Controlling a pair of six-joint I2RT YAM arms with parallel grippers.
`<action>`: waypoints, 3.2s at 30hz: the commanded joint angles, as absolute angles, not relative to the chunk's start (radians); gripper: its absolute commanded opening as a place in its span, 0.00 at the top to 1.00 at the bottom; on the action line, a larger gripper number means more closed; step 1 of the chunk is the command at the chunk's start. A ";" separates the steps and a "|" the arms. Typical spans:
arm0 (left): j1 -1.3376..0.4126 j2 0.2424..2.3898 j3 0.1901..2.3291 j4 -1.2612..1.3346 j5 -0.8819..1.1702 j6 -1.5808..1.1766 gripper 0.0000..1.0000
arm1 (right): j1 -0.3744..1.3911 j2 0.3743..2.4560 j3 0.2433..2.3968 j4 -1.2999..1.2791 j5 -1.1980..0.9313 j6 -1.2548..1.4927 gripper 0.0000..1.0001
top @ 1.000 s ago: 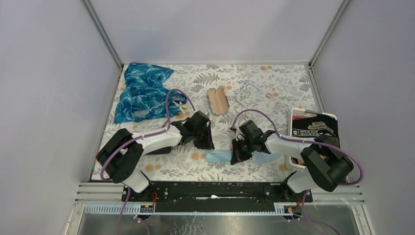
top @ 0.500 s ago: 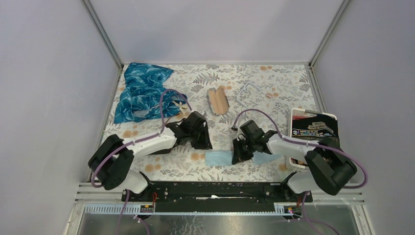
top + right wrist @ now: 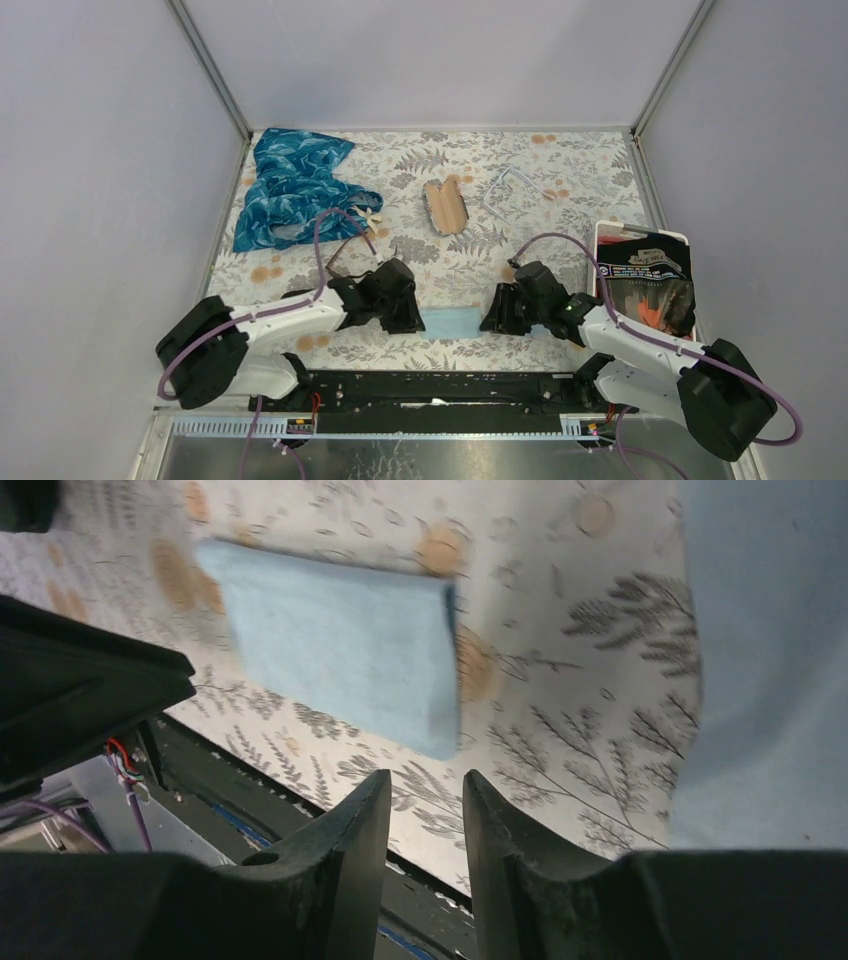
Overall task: Organize the sunglasses
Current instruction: Fold the glasses cleaning cloth at the center of the board.
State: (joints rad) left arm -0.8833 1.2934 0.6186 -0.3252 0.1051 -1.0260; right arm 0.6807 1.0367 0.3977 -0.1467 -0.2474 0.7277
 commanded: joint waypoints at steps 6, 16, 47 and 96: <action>-0.952 1.404 0.602 -0.281 0.003 -1.202 0.72 | 0.688 1.062 0.367 -0.049 -0.212 0.891 0.57; -0.971 1.459 0.604 -0.265 -0.043 -1.241 0.78 | 0.688 1.108 0.354 -0.029 -0.219 0.893 0.57; -0.971 1.434 0.651 -0.318 -0.082 -1.222 0.80 | 0.689 1.249 0.386 -0.032 -0.264 0.796 0.98; -0.971 1.444 0.641 -0.262 -0.063 -1.229 1.00 | 0.689 1.220 0.378 -0.096 -0.281 0.760 0.71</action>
